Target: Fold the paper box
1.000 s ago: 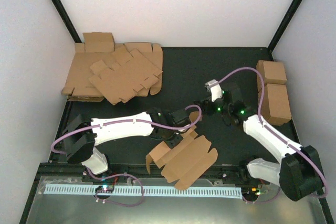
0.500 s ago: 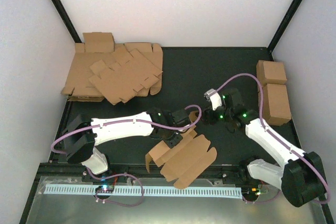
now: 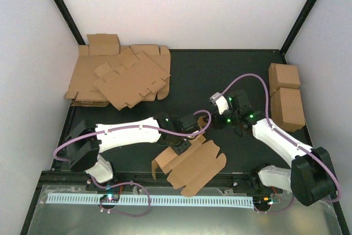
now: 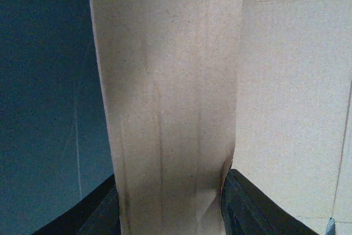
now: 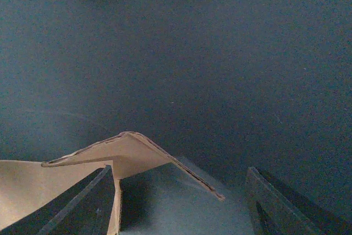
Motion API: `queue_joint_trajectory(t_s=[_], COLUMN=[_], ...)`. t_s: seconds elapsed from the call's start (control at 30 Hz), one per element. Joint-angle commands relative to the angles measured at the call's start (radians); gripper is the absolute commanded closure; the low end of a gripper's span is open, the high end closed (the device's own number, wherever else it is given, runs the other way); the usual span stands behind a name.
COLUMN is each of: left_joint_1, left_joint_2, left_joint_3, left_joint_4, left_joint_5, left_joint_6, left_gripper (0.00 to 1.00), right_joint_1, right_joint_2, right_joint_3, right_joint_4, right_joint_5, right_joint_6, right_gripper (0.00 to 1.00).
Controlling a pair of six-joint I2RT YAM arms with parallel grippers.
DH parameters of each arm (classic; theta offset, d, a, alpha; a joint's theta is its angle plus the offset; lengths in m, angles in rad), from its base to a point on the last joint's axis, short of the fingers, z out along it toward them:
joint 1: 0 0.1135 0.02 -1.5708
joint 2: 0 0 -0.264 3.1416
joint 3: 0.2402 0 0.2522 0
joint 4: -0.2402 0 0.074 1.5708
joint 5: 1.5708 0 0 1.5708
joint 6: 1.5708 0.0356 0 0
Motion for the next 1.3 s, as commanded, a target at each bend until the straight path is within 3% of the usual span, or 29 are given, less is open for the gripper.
queue_joint_trajectory(t_s=[0.0, 0.17, 0.53, 0.77, 1.07, 1.27], left_joint_1=[0.001, 0.003, 0.013, 0.027, 0.062, 0.077], left_joint_2=[0.005, 0.012, 0.027, 0.027, 0.028, 0.022], left_joint_3=[0.046, 0.049, 0.053, 0.045, 0.036, 0.037], left_joint_4=[-0.030, -0.033, -0.038, -0.032, -0.015, -0.017], left_joint_5=[-0.025, -0.036, -0.070, -0.074, -0.042, -0.021], left_joint_6=[0.023, 0.034, 0.064, 0.067, 0.047, 0.042], left_gripper=[0.55, 0.55, 0.55, 0.55, 0.55, 0.55], right_joint_1=[0.031, 0.058, 0.103, 0.128, 0.176, 0.230], right_joint_2=[0.037, 0.102, 0.127, 0.115, 0.085, 0.081], right_joint_3=[0.050, 0.105, 0.138, 0.163, 0.138, 0.106], right_joint_4=[-0.013, -0.059, -0.114, -0.180, -0.205, -0.185], right_joint_5=[0.024, 0.043, 0.108, 0.135, 0.147, 0.192], right_joint_6=[-0.066, -0.138, -0.156, -0.122, 0.028, 0.103], right_gripper=[0.32, 0.36, 0.74, 0.86, 0.94, 0.94])
